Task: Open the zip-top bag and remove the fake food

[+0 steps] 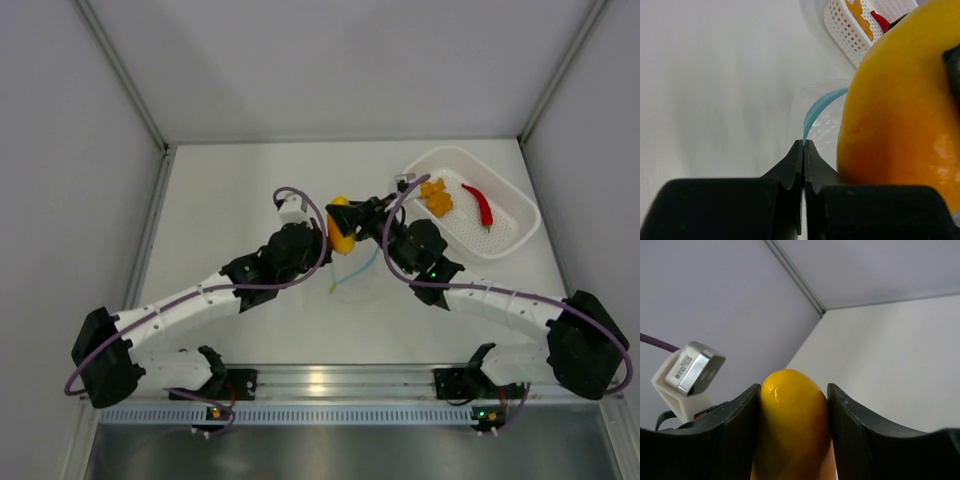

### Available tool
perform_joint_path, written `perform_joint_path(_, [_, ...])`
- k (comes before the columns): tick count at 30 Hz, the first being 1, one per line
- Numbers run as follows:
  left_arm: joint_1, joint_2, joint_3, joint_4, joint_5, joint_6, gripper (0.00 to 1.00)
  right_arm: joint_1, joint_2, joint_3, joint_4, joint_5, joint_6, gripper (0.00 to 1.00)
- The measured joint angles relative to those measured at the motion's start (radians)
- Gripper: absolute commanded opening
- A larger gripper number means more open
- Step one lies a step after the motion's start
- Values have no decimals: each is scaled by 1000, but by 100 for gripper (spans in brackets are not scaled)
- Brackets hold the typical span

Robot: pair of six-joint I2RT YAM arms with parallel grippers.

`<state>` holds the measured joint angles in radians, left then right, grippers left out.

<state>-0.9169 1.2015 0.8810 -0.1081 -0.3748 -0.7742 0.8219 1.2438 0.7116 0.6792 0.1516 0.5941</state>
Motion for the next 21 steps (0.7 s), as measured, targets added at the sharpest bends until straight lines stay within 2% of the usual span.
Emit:
perform_joint_path(5, [2, 0, 0, -20, -14, 8, 0, 0, 39, 0, 143, -32, 43, 4])
perform_joint_path(9, [19, 0, 0, -39, -38, 16, 0, 0, 40, 19, 175, -40, 52, 4])
perform_joint_path(16, [60, -32, 0, -108, -121, 50, 0, -43, -31, 82, -23, -13, 17, 6])
perform_joint_path(21, [102, -63, 3, -164, -159, 90, 0, -204, -111, 94, -228, 33, 17, 8])
